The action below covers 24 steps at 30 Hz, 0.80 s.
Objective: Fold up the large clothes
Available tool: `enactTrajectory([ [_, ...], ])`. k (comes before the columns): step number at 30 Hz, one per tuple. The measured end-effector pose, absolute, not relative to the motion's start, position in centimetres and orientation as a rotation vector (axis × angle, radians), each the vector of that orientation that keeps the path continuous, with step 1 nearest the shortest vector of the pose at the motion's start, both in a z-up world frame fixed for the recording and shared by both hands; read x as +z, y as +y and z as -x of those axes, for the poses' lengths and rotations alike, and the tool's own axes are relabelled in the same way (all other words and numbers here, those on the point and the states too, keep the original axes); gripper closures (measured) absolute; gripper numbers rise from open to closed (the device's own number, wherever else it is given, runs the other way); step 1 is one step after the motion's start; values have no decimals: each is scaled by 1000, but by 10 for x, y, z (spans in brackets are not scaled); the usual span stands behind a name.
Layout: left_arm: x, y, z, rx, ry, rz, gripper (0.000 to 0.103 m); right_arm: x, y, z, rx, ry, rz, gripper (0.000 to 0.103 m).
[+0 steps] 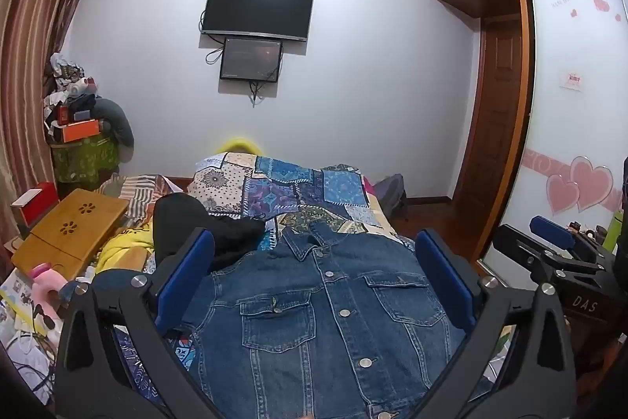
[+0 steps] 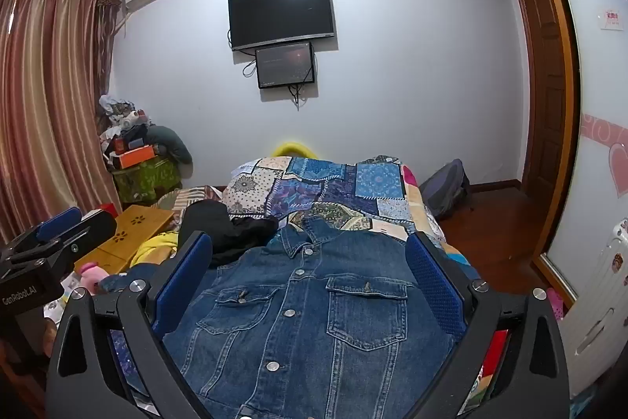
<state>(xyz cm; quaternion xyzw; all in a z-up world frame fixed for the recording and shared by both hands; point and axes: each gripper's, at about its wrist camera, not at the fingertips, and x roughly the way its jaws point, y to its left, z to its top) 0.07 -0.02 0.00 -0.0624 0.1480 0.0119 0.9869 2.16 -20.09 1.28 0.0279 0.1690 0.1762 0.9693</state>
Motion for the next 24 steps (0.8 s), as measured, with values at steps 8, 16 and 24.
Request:
enactTrajectory([
  [8, -1, -1, -5, 20, 294, 131, 0, 14, -201, -22, 355, 344, -57, 5],
  [16, -5, 4, -6, 17, 293, 132, 0, 14, -200, -22, 354, 344, -55, 5],
  [24, -4, 0, -6, 22, 290, 124, 0, 15, -199, -22, 353, 345, -54, 5],
])
